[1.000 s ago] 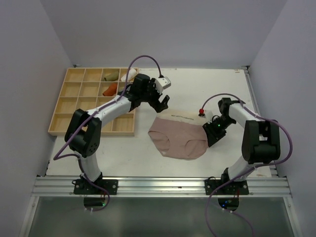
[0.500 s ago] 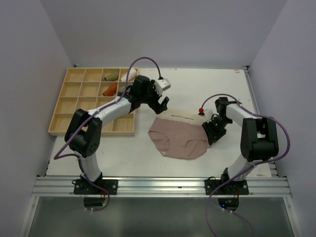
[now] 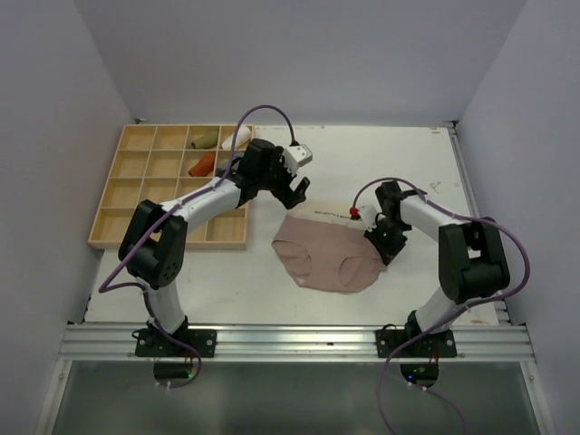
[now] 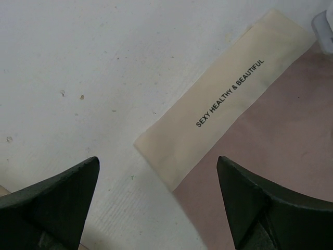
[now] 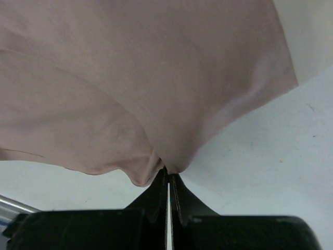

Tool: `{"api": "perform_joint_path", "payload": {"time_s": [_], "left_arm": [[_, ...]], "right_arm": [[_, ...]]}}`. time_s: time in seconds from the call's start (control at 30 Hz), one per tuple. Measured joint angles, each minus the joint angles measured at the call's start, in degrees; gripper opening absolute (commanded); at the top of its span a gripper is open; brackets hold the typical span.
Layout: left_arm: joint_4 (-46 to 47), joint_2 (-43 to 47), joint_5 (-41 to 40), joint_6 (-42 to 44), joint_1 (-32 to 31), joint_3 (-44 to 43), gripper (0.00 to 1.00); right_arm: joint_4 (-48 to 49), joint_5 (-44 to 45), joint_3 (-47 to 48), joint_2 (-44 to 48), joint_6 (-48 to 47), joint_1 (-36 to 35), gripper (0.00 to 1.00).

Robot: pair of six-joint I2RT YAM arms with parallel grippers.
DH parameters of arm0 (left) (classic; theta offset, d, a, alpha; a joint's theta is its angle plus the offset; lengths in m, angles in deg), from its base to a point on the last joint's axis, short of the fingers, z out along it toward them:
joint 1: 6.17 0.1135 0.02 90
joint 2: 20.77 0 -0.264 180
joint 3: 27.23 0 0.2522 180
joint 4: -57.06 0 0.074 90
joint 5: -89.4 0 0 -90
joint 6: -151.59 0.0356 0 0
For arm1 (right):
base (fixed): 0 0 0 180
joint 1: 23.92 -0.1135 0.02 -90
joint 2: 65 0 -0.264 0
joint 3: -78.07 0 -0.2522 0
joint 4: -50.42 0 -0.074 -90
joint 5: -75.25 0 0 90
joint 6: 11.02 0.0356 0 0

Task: Roll the underwear
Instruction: Flatten the underwear

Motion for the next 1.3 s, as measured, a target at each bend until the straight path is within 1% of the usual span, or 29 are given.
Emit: {"api": "perform_joint_path", "payload": {"time_s": [0.13, 0.23, 0.27, 0.3, 0.33, 0.37, 0.4, 0.5, 0.53, 0.6, 0.63, 0.67, 0.7, 0.73, 0.77, 0.83, 0.9, 0.97, 1.07, 1.17, 1.23, 1.3], "left_arm": [[-0.85, 0.0, -2.4, 0.33, 0.02, 0.0, 0.98], [-1.07, 0.24, -4.68, 0.35, 0.02, 0.83, 0.98], [-1.09, 0.48, -5.42, 0.35, 0.02, 1.53, 0.98], [-1.2, 0.72, -6.03, 0.35, 0.02, 2.16, 0.98], [-1.33, 1.01, -6.62, 0.35, 0.02, 2.99, 0.99], [-1.36, 1.27, -7.08, 0.37, 0.02, 3.78, 0.99], [-1.66, 1.49, -7.43, 0.39, 0.02, 4.39, 0.99], [-3.43, 1.86, -7.48, 0.94, 0.02, 5.09, 0.97], [-4.44, 2.12, -6.71, 1.44, 0.07, 5.11, 0.92], [-6.54, 3.15, -3.91, 2.49, 0.2, 5.57, 0.87], [-7.69, 4.09, -2.01, 3.3, 0.28, 6.14, 0.81], [-8.61, 5.2, 0.07, 3.93, 0.33, 6.93, 0.78], [-9.81, 6.25, 2.14, 4.61, 0.35, 7.61, 0.74], [-11.21, 7.04, 4.2, 5.11, 0.33, 8.02, 0.66], [-12.61, 7.41, 6.21, 5.6, 0.31, 8.11, 0.63], [-14.67, 7.26, 9.38, 6.4, -0.13, 8.22, 0.61], [-16.37, 6.58, 11.04, 6.47, -0.83, 8.72, 0.59], [-17.64, 4.9, 11.82, 6.34, -1.88, 8.87, 0.59], [-18.91, 1.18, 12.26, 5.73, -3.15, 8.76, 0.56], [-19.67, -3.76, 12.63, 4.17, -3.56, 8.04, 0.55], [-20.76, -5.55, 11.98, 3.15, -3.41, 4.94, 0.53], [-21.49, -8.37, 11.13, 2.23, -3.08, 0.96, 0.53]], "right_arm": [[2.25, 10.95, -4.37, 5.05, 0.59, -5.88, 0.0], [3.37, 17.92, -6.56, 8.5, 0.94, -7.37, 0.0], [3.32, 19.41, -6.78, 9.4, 1.03, -7.45, 0.23], [3.34, 20.15, -6.78, 10.05, 1.49, -7.45, 0.35], [3.3, 20.57, -6.69, 10.51, 1.55, -7.45, 0.44], [3.08, 20.48, -6.6, 10.86, 1.51, -7.54, 0.48], [2.71, 20.13, -6.43, 11.15, 1.4, -7.61, 0.5], [0.09, 17.38, -4.2, 11.8, 0.83, -7.65, 0.48], [-1.01, 16.15, -2.71, 12.15, 0.44, -7.58, 0.47], [-2.36, 13.42, 0.92, 12.94, -0.79, -6.64, 0.42], [-2.82, 12.04, 3.21, 13.14, -1.46, -5.81, 0.4], [-2.95, 10.58, 5.57, 13.03, -2.1, -4.83, 0.35], [-3.26, 9.27, 8.22, 11.96, -2.6, -3.93, 0.33], [-3.82, 7.8, 11.54, 10.27, -3.06, -3.21, 0.31], [-3.78, 6.25, 14.86, 7.8, -3.34, -2.56, 0.31], [-3.5, 3.37, 20.87, 1.73, -3.54, -1.86, 0.32], [-2.64, 1.11, 24.98, -3.87, -3.54, -1.77, 0.32], [-2.05, -0.83, 27.87, -9.81, -3.65, -1.77, 0.31], [-2.05, -2.58, 29.49, -16.72, -4.15, -1.7, 0.29], [-2.56, -3.54, 29.44, -21.07, -4.5, -0.98, 0.26], [-2.54, -3.63, 28.96, -21.68, -4.57, -0.09, 0.23], [-2.38, -3.3, 28.02, -21.27, -4.63, 1.33, 0.19]]}}
